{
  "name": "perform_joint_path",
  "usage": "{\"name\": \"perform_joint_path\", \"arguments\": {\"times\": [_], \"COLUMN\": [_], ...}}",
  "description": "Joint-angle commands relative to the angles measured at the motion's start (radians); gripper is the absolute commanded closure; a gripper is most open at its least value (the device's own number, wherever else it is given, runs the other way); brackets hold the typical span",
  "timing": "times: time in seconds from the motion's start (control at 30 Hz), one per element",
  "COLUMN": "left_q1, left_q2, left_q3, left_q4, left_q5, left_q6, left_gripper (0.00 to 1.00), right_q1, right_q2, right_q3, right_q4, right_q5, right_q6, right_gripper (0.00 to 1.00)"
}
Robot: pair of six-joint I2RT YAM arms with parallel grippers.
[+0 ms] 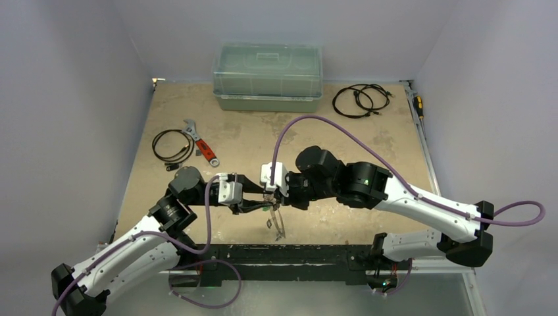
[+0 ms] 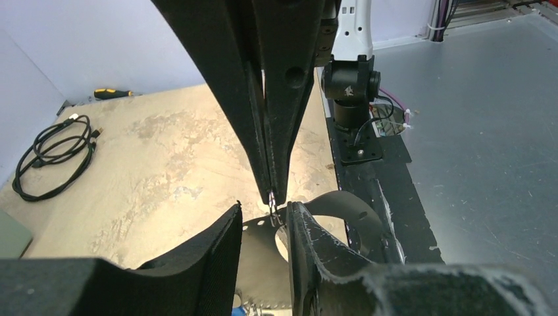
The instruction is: Put the keys on the keyring
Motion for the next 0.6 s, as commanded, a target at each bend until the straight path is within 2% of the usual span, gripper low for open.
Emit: {"name": "perform_joint_path", "arguments": {"times": [0.0, 0.17, 0.33, 0.4, 0.53, 0.57], "left_q1": [0.000, 0.000, -0.001, 0.000, 0.000, 0.000], "left_q2": [0.012, 0.035, 0.060, 0.066, 0.053, 0.044], "left_q3": [0.029, 0.043, 0.045, 0.045, 0.054, 0.055], "left_q4": [0.025, 0.024, 0.031, 0.037, 0.027, 0.028], "left_q5": [-0.005, -0.001, 0.007, 0.002, -0.013, -0.021], "left_q6": [-0.014, -0.028, -0.040, -0.044, -0.037, -0.034], "left_gripper": [0.71, 0.72, 0.88, 0.99, 1.00, 1.00], "right_q1": [0.006, 0.011, 0.015, 0.017, 0.018, 0.018], "right_q2": [-0.025, -0.025, -0.025, -0.029, -0.058, -0.080], "right_q3": [0.047, 0.042, 0.034, 0.031, 0.008, -0.007], "right_q4": [0.046, 0.051, 0.057, 0.063, 0.118, 0.147], "right_q5": [-0.048, -0.069, -0.080, -0.082, -0.063, -0.050], "right_q6": [-0.016, -0.014, -0.013, -0.014, -0.012, -0.009], "right_gripper": [1.00, 1.00, 1.00, 1.00, 1.00, 0.88]}}
